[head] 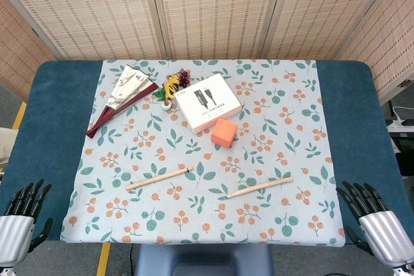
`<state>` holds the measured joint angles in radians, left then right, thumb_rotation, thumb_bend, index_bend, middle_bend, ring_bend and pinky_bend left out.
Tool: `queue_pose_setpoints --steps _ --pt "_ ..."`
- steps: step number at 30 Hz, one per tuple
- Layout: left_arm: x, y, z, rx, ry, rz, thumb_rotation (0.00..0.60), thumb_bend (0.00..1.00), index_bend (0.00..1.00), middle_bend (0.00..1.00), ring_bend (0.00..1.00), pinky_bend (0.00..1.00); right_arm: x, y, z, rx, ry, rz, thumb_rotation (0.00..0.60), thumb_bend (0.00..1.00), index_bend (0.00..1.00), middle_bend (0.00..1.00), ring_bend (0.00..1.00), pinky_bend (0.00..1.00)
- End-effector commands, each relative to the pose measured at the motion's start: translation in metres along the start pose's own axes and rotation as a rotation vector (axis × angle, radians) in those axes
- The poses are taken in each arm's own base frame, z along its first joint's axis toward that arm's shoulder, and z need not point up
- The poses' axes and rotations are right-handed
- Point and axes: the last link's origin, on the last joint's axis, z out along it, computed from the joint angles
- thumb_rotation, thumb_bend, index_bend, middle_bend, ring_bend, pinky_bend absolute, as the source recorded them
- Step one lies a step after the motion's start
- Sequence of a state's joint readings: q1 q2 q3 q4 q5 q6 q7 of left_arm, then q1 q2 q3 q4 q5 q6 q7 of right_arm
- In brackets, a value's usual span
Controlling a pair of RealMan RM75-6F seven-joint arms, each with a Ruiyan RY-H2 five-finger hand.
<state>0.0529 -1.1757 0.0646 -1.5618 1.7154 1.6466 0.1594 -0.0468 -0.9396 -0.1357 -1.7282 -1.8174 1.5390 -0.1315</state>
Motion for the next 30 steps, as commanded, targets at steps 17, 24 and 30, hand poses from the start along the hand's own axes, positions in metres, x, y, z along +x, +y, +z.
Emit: queue_pose_setpoints --steps 17,24,30 --pt "-0.079 0.088 0.088 -0.173 -0.023 -0.054 0.6 0.46 0.19 0.31 0.11 0.13 -0.022 -0.025 0.053 0.064 0.034 -0.023 0.6 0.3 0.0 0.0 0.0 0.0" --pt "-0.099 0.133 0.104 -0.222 -0.019 -0.013 0.6 0.44 0.22 0.33 0.14 0.13 -0.02 -0.04 0.072 0.091 0.041 -0.059 0.6 0.3 0.0 0.0 0.0 0.0" --pt "-0.116 0.154 0.113 -0.226 -0.027 0.055 0.6 0.41 0.25 0.35 0.15 0.14 -0.024 -0.044 0.074 0.095 0.02 -0.073 0.6 0.3 0.0 0.0 0.0 0.0"
